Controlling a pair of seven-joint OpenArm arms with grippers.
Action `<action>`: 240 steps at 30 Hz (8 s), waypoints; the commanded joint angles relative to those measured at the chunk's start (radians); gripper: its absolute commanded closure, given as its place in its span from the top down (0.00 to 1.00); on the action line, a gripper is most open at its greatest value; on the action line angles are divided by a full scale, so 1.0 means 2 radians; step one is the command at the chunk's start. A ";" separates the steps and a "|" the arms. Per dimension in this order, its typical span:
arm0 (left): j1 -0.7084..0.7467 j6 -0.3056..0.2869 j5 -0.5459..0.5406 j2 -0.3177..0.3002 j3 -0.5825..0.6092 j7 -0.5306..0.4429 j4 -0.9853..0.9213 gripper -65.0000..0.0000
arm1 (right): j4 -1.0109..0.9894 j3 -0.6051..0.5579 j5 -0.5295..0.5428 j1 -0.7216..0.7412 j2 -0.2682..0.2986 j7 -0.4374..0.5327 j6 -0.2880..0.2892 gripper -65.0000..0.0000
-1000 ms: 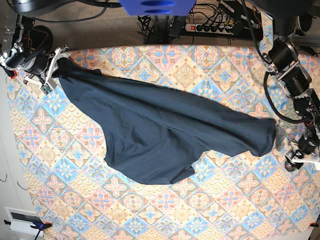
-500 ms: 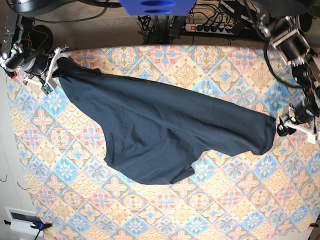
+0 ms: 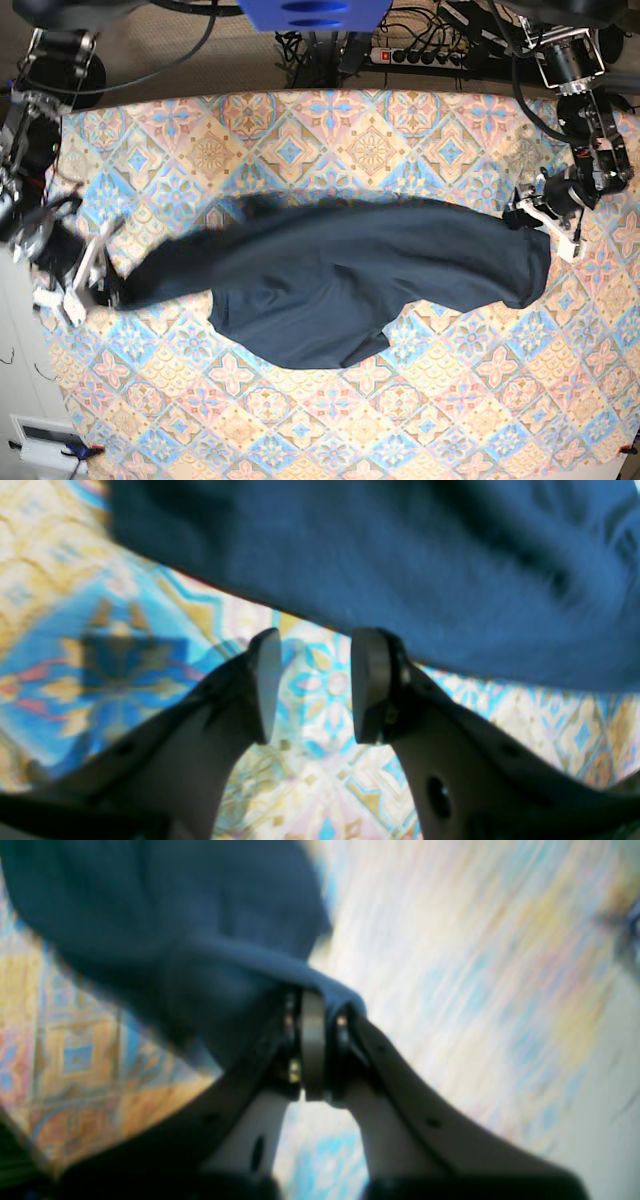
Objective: Layout the t-shirt on the table in an organized manner, then fold the t-shirt properly
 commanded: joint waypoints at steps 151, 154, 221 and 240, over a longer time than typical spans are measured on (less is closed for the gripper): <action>0.080 0.094 -0.351 -0.187 -0.065 -0.043 -0.003 0.00 | 0.010 0.001 -0.001 -0.090 -0.001 0.051 -0.002 0.02; 0.130 0.094 -0.347 -0.176 -0.069 -0.043 -0.003 0.00 | 0.010 0.000 0.001 -0.139 0.009 0.050 -0.002 0.02; 0.187 0.094 -0.104 -0.124 -0.154 -0.004 0.052 0.39 | -0.080 -0.078 -0.149 -0.067 -0.065 -0.026 -0.002 0.36; 0.182 0.094 -0.131 -0.098 -0.171 -0.004 0.052 0.39 | -0.398 -0.081 -0.194 0.108 -0.091 0.080 -0.002 0.37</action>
